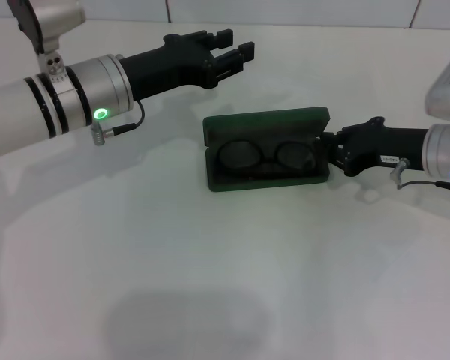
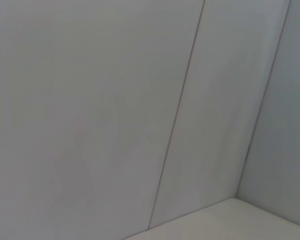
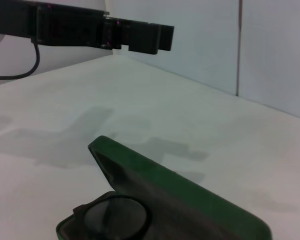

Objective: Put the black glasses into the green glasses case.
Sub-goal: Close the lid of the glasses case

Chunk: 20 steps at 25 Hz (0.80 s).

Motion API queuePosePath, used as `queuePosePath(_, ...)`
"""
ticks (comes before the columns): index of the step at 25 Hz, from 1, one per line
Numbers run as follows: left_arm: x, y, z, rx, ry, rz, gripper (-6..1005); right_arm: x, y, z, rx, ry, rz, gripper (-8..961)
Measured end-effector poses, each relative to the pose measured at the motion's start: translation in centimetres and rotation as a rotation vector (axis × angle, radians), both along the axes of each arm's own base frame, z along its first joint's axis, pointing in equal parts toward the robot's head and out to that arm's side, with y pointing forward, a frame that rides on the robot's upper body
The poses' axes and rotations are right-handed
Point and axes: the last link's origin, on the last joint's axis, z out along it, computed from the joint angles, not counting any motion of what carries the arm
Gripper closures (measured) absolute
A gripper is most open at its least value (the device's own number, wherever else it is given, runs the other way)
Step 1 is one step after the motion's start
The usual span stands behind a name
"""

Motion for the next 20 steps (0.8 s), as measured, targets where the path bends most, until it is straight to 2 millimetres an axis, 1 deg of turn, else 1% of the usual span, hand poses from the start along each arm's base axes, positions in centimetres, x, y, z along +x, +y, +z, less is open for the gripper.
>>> queuePosePath(3,-0.2,-0.1,-0.3,-0.014,0.026,-0.005,515,0.3,-0.2,0.7,0.017,0.014,0.003,773)
queuePosePath(6,-0.1,0.0,-1.1,-0.079,0.097,-0.003,515,0.9,-1.0,2.2,0.029,0.066,0.008,762)
queuePosePath(7,0.1,0.2,-1.4,-0.105,0.125,0.008,515,1.1,-1.3,3.5,0.041,0.109,0.01,759)
queuePosePath(8,0.2,0.5,-1.6,-0.129,0.151,0.021,515,1.2,-1.5,4.0,0.045,0.127,0.011,755)
queuePosePath(11,0.8,1.1,-2.1,-0.189,0.208,0.051,515,2.1,-1.7,6.4,0.098,0.215,-0.018,744)
queuePosePath(13,1.4,1.4,-2.4,-0.205,0.225,0.044,515,2.7,-1.7,7.4,0.146,0.248,-0.043,737)
queuePosePath(15,1.9,1.5,-2.7,-0.208,0.236,0.035,515,3.3,-1.7,8.0,0.179,0.258,-0.058,730)
queuePosePath(19,2.5,2.2,-3.0,-0.2,0.255,0.052,515,3.7,-1.9,8.0,0.187,0.256,-0.064,716)
queuePosePath(20,2.5,2.4,-3.1,-0.196,0.263,0.059,515,3.8,-2.0,7.9,0.187,0.254,-0.061,659)
